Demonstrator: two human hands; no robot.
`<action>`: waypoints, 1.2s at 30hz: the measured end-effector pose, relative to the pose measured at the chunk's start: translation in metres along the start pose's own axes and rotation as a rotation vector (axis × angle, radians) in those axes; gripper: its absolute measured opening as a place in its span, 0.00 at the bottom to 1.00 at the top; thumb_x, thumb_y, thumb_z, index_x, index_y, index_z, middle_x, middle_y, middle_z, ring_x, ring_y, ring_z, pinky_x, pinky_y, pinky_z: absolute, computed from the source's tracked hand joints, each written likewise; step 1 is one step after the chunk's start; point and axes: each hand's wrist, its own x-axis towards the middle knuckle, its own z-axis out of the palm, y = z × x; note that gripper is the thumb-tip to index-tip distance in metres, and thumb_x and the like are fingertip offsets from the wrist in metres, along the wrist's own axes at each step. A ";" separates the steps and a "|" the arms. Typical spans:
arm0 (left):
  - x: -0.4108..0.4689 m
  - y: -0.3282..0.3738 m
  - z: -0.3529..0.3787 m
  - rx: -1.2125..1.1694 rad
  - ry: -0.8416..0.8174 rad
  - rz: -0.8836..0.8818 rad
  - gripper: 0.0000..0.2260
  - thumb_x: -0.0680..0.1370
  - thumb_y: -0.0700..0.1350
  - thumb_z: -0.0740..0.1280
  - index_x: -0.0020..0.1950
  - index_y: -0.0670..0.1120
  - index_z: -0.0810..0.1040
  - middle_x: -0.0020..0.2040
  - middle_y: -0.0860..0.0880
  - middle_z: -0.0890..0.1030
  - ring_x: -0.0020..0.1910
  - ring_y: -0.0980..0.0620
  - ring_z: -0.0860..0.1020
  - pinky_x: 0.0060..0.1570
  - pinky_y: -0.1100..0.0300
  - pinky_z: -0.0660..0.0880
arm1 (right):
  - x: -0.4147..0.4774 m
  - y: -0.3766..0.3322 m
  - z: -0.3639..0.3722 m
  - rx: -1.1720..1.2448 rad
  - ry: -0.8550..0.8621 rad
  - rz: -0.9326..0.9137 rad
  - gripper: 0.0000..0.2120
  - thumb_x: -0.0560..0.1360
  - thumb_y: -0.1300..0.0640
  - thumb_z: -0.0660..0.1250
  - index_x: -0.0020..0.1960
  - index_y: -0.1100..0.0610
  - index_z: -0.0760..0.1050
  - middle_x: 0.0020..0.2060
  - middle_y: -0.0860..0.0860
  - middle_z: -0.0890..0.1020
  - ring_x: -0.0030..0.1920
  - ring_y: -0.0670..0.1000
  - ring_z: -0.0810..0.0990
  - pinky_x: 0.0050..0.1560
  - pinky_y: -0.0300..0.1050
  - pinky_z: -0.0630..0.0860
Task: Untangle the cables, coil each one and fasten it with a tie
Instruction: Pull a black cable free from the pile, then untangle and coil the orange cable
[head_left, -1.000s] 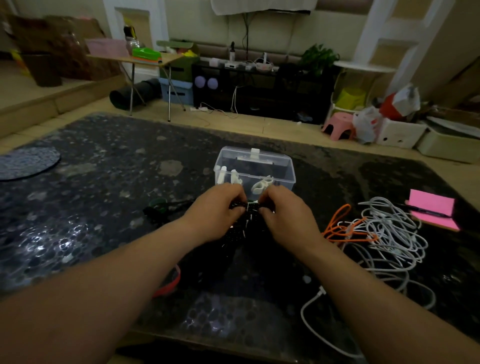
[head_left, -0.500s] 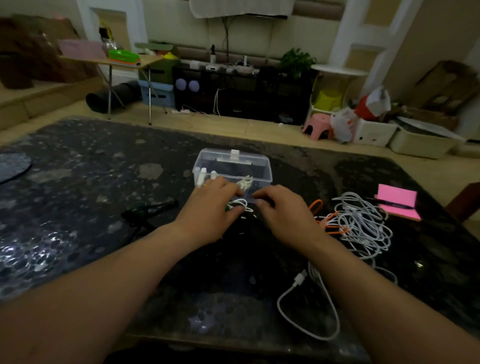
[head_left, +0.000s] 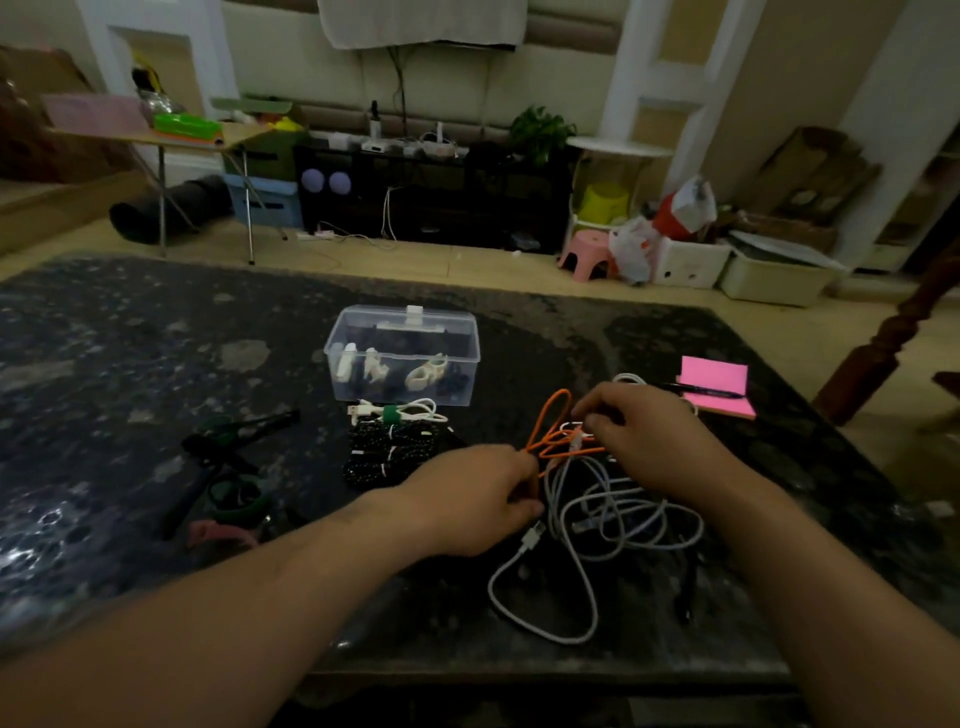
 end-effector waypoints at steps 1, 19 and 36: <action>0.001 0.001 0.000 -0.011 0.010 -0.038 0.10 0.81 0.57 0.67 0.53 0.51 0.76 0.51 0.50 0.80 0.53 0.45 0.81 0.52 0.50 0.78 | -0.002 0.006 0.001 -0.027 -0.020 0.008 0.09 0.81 0.59 0.68 0.54 0.49 0.85 0.47 0.44 0.86 0.46 0.42 0.82 0.43 0.29 0.70; 0.061 0.008 -0.001 -0.705 0.225 -0.275 0.06 0.85 0.44 0.67 0.51 0.44 0.81 0.38 0.49 0.82 0.31 0.59 0.76 0.40 0.58 0.76 | 0.022 0.039 0.019 -0.023 -0.118 0.119 0.21 0.79 0.55 0.68 0.70 0.44 0.76 0.59 0.48 0.86 0.59 0.51 0.83 0.57 0.45 0.78; 0.037 0.038 -0.085 -1.221 0.318 -0.057 0.10 0.80 0.47 0.58 0.40 0.48 0.72 0.34 0.49 0.70 0.30 0.53 0.65 0.29 0.60 0.58 | 0.028 0.011 0.015 0.208 -0.284 -0.027 0.29 0.73 0.59 0.73 0.73 0.46 0.74 0.59 0.44 0.85 0.57 0.45 0.84 0.62 0.48 0.80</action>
